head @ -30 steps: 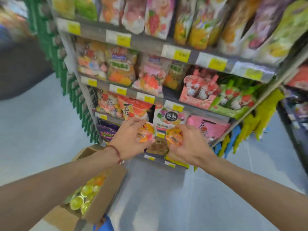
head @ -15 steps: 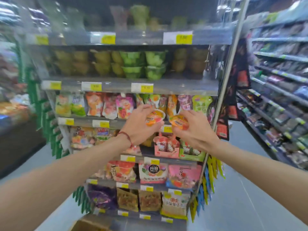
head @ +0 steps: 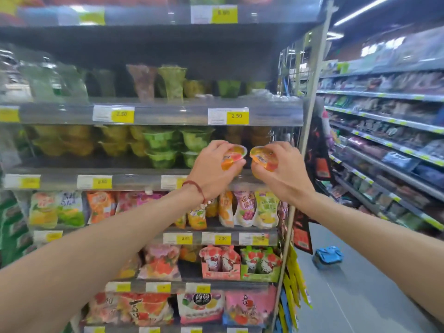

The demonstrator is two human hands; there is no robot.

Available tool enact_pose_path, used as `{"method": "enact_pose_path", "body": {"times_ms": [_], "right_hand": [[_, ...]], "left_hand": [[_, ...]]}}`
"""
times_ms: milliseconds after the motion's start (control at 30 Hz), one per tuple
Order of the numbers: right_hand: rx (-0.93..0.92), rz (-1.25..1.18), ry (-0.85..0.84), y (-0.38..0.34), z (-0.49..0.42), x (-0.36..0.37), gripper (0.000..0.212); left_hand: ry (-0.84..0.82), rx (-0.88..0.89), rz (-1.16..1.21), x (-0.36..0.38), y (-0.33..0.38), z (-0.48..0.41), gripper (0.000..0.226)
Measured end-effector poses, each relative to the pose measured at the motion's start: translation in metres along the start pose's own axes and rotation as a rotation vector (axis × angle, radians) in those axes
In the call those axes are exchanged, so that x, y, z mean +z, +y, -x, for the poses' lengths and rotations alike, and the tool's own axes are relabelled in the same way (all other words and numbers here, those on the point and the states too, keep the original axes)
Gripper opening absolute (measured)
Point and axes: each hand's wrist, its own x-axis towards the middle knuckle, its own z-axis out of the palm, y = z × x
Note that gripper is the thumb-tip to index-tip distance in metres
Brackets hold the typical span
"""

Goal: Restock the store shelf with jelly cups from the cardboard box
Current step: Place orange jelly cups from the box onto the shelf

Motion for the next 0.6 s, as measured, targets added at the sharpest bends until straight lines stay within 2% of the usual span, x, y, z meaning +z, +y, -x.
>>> {"method": "enact_pose_path", "body": {"times_ms": [300,467,600], "right_hand": [[0.103,-0.031,0.021,0.020,-0.045,0.021,0.035],[0.183,0.014,-0.045,0.037,-0.054,0.033,0.041],[0.204,0.078,-0.109,0.046,-0.059,0.042,0.062]], "left_hand": [[0.002,-0.037,-0.012,0.041,-0.028,-0.045,0.043],[-0.021,-0.039,-0.033,0.062,-0.036,-0.054,0.038],[-0.014,-0.054,-0.092,0.068,-0.037,-0.053,0.039]]}}
